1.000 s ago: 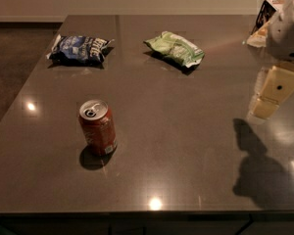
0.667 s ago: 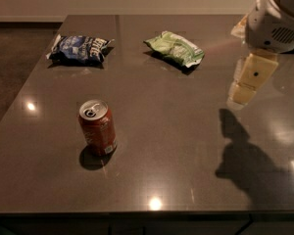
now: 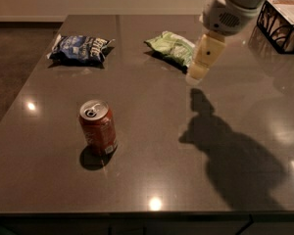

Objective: Pick blue chip bag

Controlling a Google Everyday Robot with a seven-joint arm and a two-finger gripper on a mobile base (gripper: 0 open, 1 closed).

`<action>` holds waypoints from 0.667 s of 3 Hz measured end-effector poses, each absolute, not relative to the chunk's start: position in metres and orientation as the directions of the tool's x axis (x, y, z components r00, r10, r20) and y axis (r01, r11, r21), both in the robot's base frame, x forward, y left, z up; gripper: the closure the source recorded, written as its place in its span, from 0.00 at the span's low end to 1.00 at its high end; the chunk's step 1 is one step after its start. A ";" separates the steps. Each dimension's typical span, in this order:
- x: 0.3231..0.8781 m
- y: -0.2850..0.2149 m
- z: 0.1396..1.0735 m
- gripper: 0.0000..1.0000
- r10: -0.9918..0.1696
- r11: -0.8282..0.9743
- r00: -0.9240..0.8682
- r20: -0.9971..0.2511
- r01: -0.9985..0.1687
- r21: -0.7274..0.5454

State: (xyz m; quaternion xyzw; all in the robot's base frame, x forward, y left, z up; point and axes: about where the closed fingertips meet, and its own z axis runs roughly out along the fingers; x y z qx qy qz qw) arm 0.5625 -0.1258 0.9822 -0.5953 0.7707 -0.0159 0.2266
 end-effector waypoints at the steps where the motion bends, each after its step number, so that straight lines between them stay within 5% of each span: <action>1: 0.598 -0.094 0.978 0.00 -0.905 0.303 -0.179 -0.385 -0.908 -0.289; 2: 0.629 -0.060 0.970 0.00 -0.883 0.319 -0.177 -0.435 -0.905 -0.282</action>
Offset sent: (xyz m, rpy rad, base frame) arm 0.1071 0.1062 -0.0203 0.1832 -0.0410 -0.0059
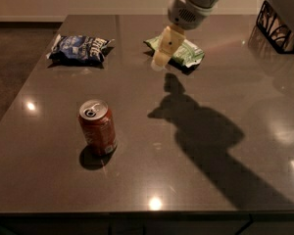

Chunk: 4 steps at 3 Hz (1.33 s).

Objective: Pick blue chip bag

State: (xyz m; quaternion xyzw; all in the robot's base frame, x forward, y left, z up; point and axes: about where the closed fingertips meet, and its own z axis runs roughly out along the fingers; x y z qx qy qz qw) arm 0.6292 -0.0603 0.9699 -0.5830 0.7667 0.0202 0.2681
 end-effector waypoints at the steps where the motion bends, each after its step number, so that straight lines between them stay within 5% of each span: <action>1: 0.662 -0.032 0.960 0.00 -0.861 0.356 -0.192 -0.471 -0.889 -0.288; 4: 0.709 0.067 0.913 0.00 -0.762 0.481 -0.284 -0.583 -0.850 -0.215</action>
Offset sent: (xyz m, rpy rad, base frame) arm 0.0948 0.0795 -0.0342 0.1014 -0.0659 -0.1534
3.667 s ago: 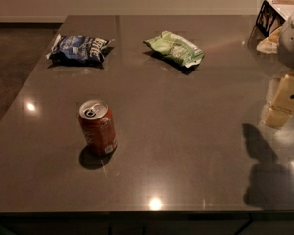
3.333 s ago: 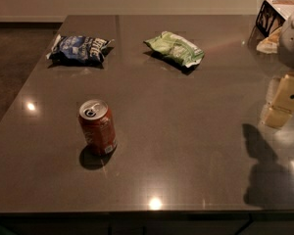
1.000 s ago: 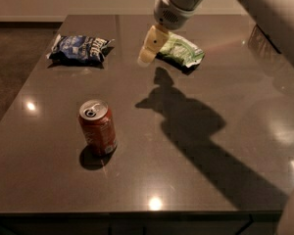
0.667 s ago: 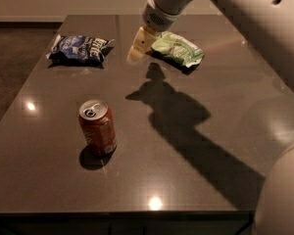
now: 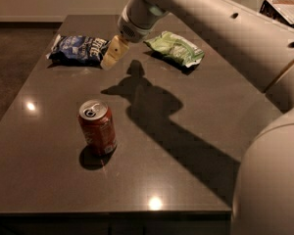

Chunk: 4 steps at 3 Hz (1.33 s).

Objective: Pick blue chip bag

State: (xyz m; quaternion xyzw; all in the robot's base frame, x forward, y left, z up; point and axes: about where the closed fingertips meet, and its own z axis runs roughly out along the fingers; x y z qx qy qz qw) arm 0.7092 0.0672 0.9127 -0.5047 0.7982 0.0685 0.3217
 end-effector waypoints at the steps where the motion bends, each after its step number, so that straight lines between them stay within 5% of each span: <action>1: 0.710 0.068 0.911 0.00 -0.756 0.489 -0.289 -0.588 -0.846 -0.213; 4: 0.761 0.073 0.903 0.00 -0.628 0.605 -0.359 -0.690 -0.784 -0.143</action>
Offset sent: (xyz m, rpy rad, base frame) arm 0.0368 0.0021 -0.0044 0.1358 -0.0367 -0.1230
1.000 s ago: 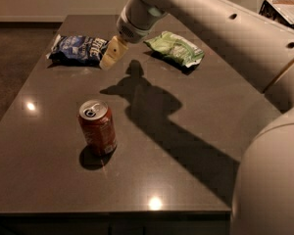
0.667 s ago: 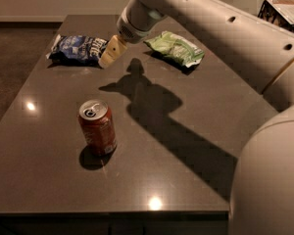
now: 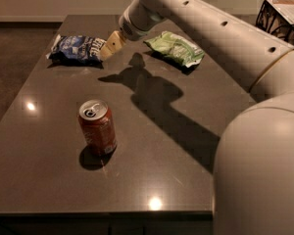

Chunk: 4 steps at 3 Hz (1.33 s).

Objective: Pick blue chip bag

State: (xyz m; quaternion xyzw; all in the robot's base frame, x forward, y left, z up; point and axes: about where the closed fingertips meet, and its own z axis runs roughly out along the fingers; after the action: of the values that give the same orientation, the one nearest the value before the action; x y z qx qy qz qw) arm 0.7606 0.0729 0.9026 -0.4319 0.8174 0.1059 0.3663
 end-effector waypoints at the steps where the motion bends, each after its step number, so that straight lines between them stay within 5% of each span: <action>1: 0.779 0.080 0.894 0.00 -0.613 0.615 -0.377 -0.695 -0.779 -0.120; 4: 0.797 0.121 0.851 0.00 -0.612 0.581 -0.416 -0.673 -0.813 -0.025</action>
Offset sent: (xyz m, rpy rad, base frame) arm 0.0413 0.0237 -0.0368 0.0405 0.0837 -0.0137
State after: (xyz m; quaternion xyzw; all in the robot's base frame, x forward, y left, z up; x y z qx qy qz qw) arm 0.7971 0.1206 0.8511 -0.4307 0.8272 0.1547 0.3261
